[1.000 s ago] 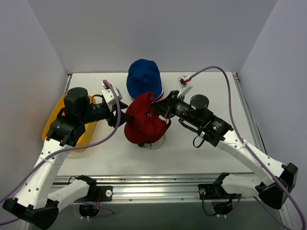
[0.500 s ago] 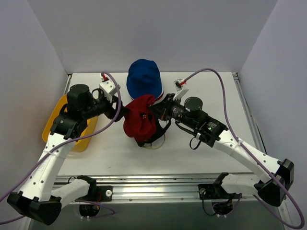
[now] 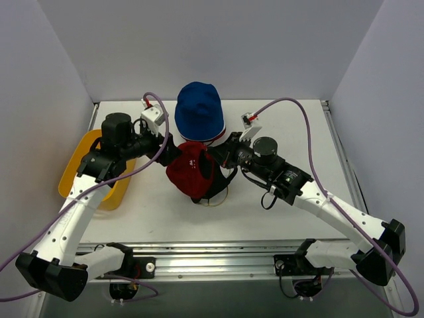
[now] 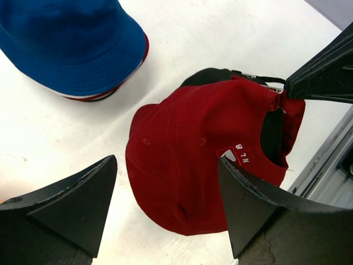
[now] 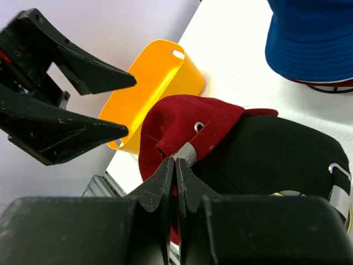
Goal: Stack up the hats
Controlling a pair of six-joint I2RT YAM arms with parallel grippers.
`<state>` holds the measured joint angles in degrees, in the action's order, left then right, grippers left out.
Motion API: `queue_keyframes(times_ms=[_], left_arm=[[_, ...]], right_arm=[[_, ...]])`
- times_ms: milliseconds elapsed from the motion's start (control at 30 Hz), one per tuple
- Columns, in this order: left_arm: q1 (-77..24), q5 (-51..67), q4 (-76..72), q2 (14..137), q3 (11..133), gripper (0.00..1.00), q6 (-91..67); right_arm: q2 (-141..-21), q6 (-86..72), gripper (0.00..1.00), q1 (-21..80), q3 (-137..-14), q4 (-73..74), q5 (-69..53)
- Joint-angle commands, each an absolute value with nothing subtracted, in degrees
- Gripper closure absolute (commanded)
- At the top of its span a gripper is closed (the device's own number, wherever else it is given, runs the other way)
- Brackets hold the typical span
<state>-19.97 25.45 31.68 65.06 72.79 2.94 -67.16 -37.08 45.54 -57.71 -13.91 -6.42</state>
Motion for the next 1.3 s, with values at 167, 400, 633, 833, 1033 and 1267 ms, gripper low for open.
queue_keyframes(times_ms=[167,400,633,833,1033,1267], left_arm=[[-19.9,26.1,36.1,67.3,76.7,0.18,-1.4],[-19.9,25.8,40.3,67.2,76.0,0.22,-0.4],[-20.0,29.9,40.3,69.6,75.8,0.36,-0.7],[-20.0,32.9,40.6,73.4,78.0,0.54,-1.7],[-20.1,29.7,42.2,74.6,80.0,0.98,-2.3],[-21.2,26.0,46.9,75.5,88.3,0.98,-5.3]], right_arm=[[-66.6,-37.3,1.0,45.4,-58.0,-18.0,-2.7],[-66.7,-37.2,1.0,45.2,-57.2,-18.6,-2.8],[-66.6,-37.6,1.0,45.2,-56.7,-19.3,-3.4],[-66.3,-37.4,1.0,45.0,-56.2,-19.4,-3.6],[-66.0,-36.9,1.0,44.7,-56.0,-18.9,-3.7],[-66.0,-36.5,1.0,44.6,-55.6,-16.5,-1.5]])
